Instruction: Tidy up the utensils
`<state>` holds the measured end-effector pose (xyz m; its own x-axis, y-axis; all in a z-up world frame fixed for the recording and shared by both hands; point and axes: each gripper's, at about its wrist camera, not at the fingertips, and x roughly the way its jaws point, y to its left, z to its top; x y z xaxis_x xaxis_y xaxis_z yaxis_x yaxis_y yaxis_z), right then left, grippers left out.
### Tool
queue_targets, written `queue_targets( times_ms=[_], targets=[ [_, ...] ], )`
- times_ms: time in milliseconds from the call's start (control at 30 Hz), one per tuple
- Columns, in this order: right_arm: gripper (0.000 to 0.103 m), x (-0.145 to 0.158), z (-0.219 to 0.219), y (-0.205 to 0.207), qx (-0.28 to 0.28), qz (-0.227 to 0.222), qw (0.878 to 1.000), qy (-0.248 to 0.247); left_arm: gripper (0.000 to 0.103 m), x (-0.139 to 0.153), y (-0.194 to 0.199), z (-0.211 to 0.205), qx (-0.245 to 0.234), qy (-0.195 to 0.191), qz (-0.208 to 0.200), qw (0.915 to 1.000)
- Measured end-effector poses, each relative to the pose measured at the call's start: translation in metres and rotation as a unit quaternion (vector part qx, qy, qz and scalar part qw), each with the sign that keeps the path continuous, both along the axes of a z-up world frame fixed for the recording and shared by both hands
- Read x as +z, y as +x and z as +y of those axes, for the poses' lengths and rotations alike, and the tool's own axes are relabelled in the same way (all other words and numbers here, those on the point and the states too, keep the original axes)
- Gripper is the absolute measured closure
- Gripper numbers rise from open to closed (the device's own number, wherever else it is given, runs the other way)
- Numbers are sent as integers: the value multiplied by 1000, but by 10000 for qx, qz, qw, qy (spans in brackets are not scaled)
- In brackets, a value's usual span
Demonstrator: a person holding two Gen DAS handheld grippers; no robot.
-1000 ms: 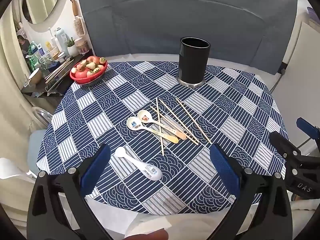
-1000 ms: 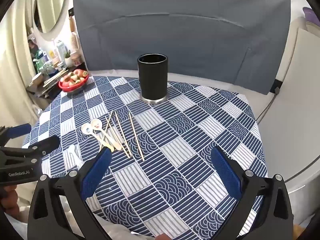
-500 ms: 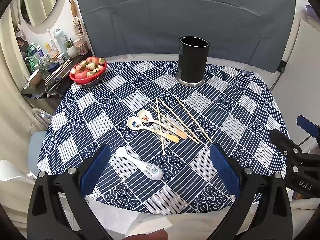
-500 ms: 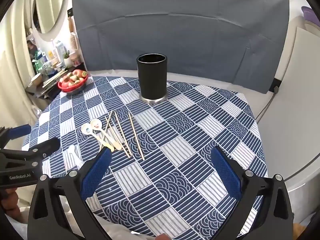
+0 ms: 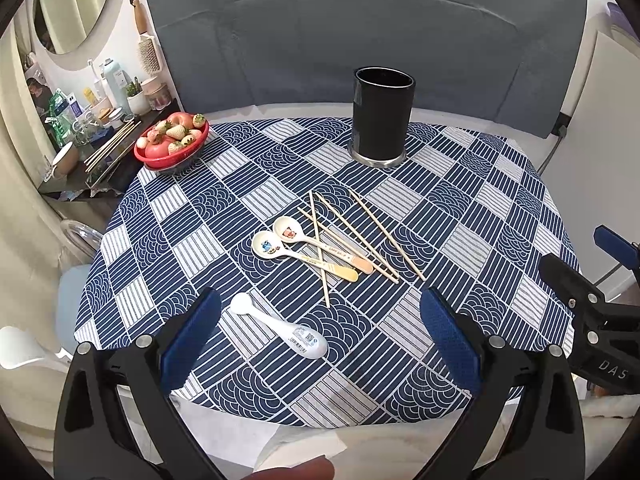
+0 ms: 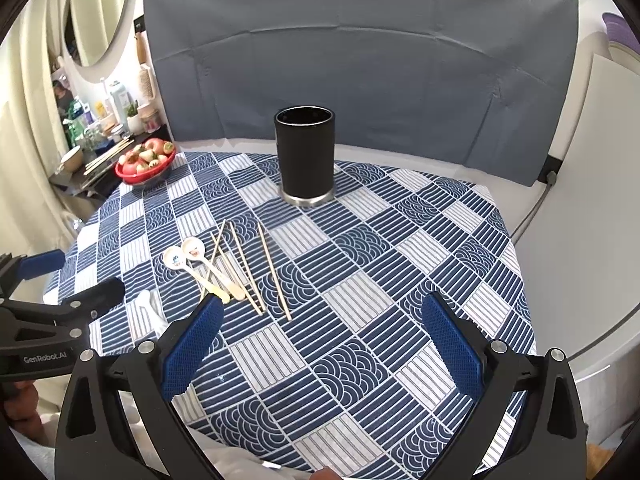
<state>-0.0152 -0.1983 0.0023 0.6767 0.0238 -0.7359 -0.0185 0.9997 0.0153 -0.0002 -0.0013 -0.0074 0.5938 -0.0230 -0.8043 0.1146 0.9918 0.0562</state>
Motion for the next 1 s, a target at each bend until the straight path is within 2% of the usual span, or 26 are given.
queue_targets(
  times_ms=[1000],
  targets=[
    [8, 0, 3, 2, 2, 62, 9999, -83, 6, -3, 0, -1, -97, 10, 66, 9999]
  ],
)
